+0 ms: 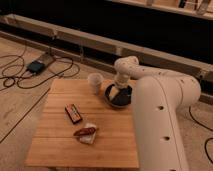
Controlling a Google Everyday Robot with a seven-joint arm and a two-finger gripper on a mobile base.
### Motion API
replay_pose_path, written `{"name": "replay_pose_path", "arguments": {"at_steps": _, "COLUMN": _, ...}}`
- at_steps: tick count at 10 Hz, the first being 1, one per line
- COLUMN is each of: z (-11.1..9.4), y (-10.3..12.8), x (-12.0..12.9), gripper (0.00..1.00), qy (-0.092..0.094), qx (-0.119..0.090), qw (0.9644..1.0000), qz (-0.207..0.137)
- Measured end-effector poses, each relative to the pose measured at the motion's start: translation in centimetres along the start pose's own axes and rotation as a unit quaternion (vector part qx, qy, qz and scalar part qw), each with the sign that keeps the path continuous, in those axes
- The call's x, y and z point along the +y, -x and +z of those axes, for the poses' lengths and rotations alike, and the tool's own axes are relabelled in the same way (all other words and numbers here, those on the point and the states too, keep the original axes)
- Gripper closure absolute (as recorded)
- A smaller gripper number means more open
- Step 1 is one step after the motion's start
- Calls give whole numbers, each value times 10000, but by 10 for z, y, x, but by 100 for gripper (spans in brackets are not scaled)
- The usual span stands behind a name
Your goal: Push the ceramic bowl across the table
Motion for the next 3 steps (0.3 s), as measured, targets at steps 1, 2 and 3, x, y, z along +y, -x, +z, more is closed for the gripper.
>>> {"name": "replay_pose_path", "arguments": {"at_steps": 1, "z": -5, "y": -5, "x": 6, "gripper": 20, "qy": 62, "qx": -10, "qw": 10000, "qz": -76}}
{"name": "replay_pose_path", "arguments": {"at_steps": 2, "z": -10, "y": -10, "x": 10, "gripper": 20, "qy": 107, "qx": -19, "qw": 9999, "qz": -132}}
{"name": "replay_pose_path", "arguments": {"at_steps": 3, "z": -10, "y": -11, "x": 10, "gripper": 20, "qy": 109, "qx": -16, "qw": 9999, "qz": -126}}
